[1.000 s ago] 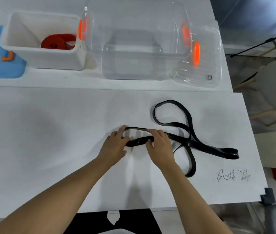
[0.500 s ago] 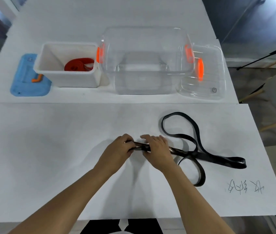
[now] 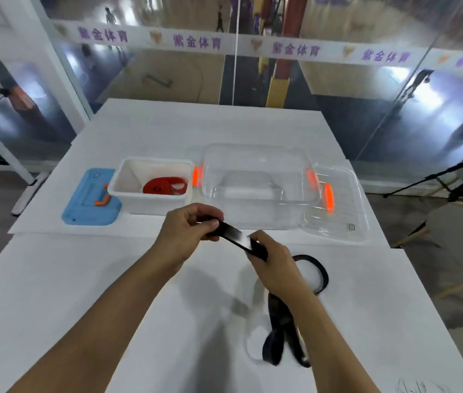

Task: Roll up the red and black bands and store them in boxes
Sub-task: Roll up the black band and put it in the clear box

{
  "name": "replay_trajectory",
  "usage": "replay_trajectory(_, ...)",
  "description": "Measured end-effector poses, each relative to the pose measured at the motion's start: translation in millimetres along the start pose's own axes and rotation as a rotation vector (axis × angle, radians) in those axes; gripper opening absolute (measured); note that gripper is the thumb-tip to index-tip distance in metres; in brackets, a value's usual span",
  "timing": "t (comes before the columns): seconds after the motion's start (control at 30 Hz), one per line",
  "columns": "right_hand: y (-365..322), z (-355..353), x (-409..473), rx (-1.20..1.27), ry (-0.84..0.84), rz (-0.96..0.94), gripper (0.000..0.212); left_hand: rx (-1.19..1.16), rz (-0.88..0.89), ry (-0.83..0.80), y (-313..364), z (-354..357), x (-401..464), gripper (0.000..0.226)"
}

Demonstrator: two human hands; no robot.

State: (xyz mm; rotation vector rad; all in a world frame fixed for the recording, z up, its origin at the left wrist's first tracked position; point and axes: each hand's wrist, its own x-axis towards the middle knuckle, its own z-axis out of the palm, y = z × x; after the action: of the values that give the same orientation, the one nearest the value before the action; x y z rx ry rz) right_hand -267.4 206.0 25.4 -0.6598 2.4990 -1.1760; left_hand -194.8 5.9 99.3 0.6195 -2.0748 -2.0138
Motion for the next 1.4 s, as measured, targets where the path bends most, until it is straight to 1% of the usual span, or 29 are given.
replay_trajectory(0.1, -26.4, -18.9, 11.0, 0.096, -0.047, -0.002, 0.018, -0.021, 0.055, 0.049, 23.3, -16.5, 5.7, 0.030)
replay_trajectory(0.2, -64.8, -41.9, 19.3, 0.148, -0.058, -0.076, 0.024, 0.142, 0.198, 0.083, 40.5, -29.1, 6.3, 0.037)
replay_trajectory(0.27, -94.2, -57.6, 24.7, 0.166, -0.041, -0.179, 0.029, 0.265, 0.290, 0.049, 53.8, -35.6, 2.9, 0.031)
replay_trajectory(0.33, -119.9, -71.0, 31.5, 0.155, -0.035, -0.222, 0.035, 0.339, 0.330, 0.002, 66.6, -39.3, -3.5, 0.022)
replay_trajectory(0.47, -156.6, -90.7, 47.8, -0.044, -0.046, -0.190, 0.022, 0.352, 0.352, -0.012, 87.7, -46.4, -15.7, 0.029)
replay_trajectory(0.5, -164.7, -93.0, 49.8, -0.076, -0.063, -0.187, 0.018, 0.393, 0.354, -0.028, 91.6, -49.0, -16.7, 0.030)
replay_trajectory(0.6, -185.4, -95.0, 51.5, -0.109, -0.080, -0.250, 0.016, 0.664, 0.394, -0.028, 102.0, -53.7, -16.3, 0.040)
replay_trajectory(0.67, -193.3, -96.8, 53.1, -0.073, -0.035, -0.304, 0.012, 0.742, 0.453, 0.031, 106.6, -54.7, -13.7, 0.029)
replay_trajectory(0.7, -194.9, -98.6, 54.2, -0.054, -0.017, -0.326, 0.017, 0.775, 0.480, 0.060, 109.0, -53.8, -13.7, 0.024)
replay_trajectory(0.73, -196.2, -100.2, 54.8, -0.051, -0.015, -0.357, 0.029, 0.811, 0.492, 0.083, 110.6, -52.9, -13.7, 0.021)
replay_trajectory(0.77, -197.0, -101.1, 55.5, -0.048, -0.028, -0.389, 0.039, 0.827, 0.497, 0.096, 112.0, -51.5, -13.8, 0.019)
replay_trajectory(0.8, -198.1, -101.1, 56.1, -0.044, -0.042, -0.410, 0.045, 0.820, 0.486, 0.095, 113.6, -50.1, -14.6, 0.017)
replay_trajectory(0.83, -198.8, -100.5, 57.1, -0.043, -0.043, -0.416, 0.045, 0.803, 0.469, 0.080, 114.6, -49.2, -15.2, 0.017)
replay_trajectory(0.9, -200.4, -100.3, 61.3, -0.062, 0.014, -0.389, 0.042, 0.776, 0.427, 0.029, 115.1, -47.6, -17.0, 0.020)
replay_trajectory(1.0, -199.6, -104.1, 65.3, -0.097, 0.066, -0.331, 0.039, 0.847, 0.396, -0.035, 114.1, -48.7, -19.2, 0.033)
replay_trajectory(1.03, -199.6, -106.5, 64.6, -0.105, 0.052, -0.314, 0.039, 0.879, 0.406, -0.030, 112.6, -50.7, -16.7, 0.030)
replay_trajectory(1.07, -198.6, -109.5, 62.9, -0.117, 0.024, -0.300, 0.038, 0.900, 0.413, -0.017, 113.1, -53.2, -14.5, 0.022)
replay_trajectory(1.1, -196.5, -112.2, 60.6, -0.132, -0.020, -0.289, 0.036, 0.906, 0.412, -0.007, 114.7, -55.8, -13.3, 0.013)
replay_trajectory(1.13, -194.8, -115.2, 57.7, -0.152, -0.075, -0.277, 0.029, 0.910, 0.404, -0.002, 117.9, -58.0, -12.7, 0.011)
replay_trajectory(1.2, -194.7, -116.6, 50.9, -0.203, -0.181, -0.226, 0.009, 0.915, 0.384, 0.002, 124.1, -60.1, -12.4, 0.015)
replay_trajectory(1.23, -193.7, -114.5, 49.5, -0.250, -0.204, -0.195, 0.014, 0.920, 0.375, 0.007, 127.1, -59.4, -12.8, 0.017)
replay_trajectory(1.27, -192.7, -110.9, 49.7, -0.290, -0.197, -0.180, 0.022, 0.926, 0.366, 0.014, 129.9, -57.1, -13.7, 0.018)
replay_trajectory(1.3, -192.8, -106.6, 51.0, -0.296, -0.157, -0.193, 0.024, 0.923, 0.361, 0.026, 131.1, -54.5, -13.3, 0.017)
replay_trajectory(1.33, -193.1, -102.2, 52.2, -0.257, -0.104, -0.239, 0.019, 0.902, 0.357, 0.035, 132.4, -51.2, -14.0, 0.016)
replay_trajectory(1.37, -193.3, -98.2, 52.7, -0.167, -0.063, -0.292, 0.013, 0.855, 0.353, 0.041, 131.9, -48.3, -14.5, 0.016)
replay_trajectory(1.4, -193.3, -94.6, 52.7, -0.050, -0.036, -0.340, 0.017, 0.789, 0.351, 0.044, 130.3, -46.0, -14.3, 0.016)
